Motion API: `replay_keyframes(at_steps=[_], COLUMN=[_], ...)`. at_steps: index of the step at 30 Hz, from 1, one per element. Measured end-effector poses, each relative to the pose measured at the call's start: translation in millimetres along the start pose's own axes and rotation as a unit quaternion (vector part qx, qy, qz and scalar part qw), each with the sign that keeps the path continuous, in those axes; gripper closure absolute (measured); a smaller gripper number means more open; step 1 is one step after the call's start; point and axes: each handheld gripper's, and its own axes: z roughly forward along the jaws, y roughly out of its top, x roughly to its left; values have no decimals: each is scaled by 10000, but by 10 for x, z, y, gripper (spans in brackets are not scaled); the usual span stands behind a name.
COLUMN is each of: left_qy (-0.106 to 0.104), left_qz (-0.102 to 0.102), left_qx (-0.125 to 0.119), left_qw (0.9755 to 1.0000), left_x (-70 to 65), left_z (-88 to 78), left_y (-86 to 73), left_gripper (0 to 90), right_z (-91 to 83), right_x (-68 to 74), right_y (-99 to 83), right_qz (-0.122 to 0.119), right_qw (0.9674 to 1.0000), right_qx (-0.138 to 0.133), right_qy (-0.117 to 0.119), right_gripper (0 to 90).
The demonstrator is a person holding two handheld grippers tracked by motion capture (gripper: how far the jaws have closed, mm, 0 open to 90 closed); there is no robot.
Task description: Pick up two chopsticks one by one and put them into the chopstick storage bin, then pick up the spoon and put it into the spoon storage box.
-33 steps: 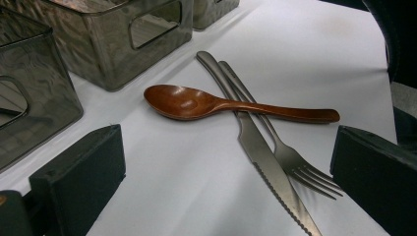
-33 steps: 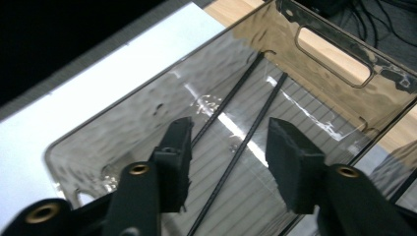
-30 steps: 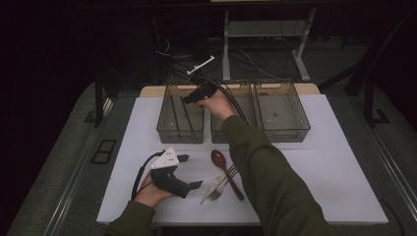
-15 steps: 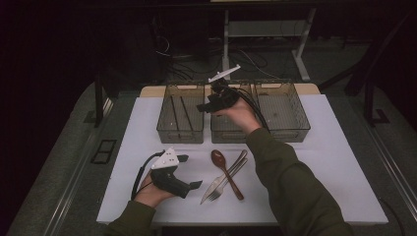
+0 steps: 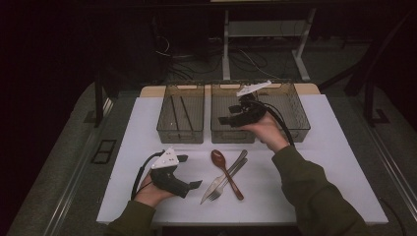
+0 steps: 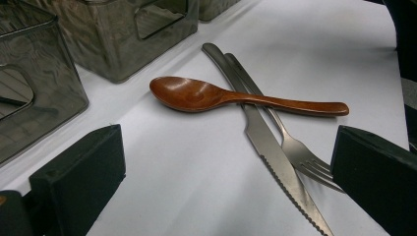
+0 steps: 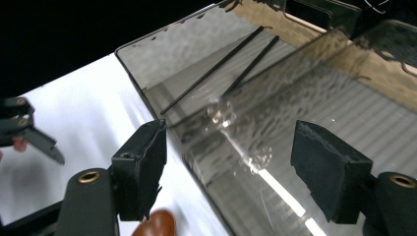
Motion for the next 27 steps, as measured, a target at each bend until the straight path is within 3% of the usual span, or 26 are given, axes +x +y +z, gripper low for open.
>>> replay_keyframes(at_steps=[14, 19, 23, 27], left_qy=[40, 40, 38, 39], left_qz=[-7, -1, -14, -14], left_qx=[-28, -22, -26, -17], left_qw=[10000, 10000, 10000, 10000], left_x=[7, 9, 17, 16], left_z=[-12, -8, -5, -4], left_y=[7, 6, 5, 3], left_gripper=[0, 0, 0, 0], right_z=[-532, -682, -780, -866], right_x=[-56, -44, -16, 2], right_y=[-510, -667, -785, -900], right_qz=[-20, 2, 1, 70], right_qw=[9994, 9989, 9979, 9977], right_qx=[-283, -367, -415, -468], right_qy=[-218, -293, -491, -489], right_gripper=[268, 257, 245, 207])
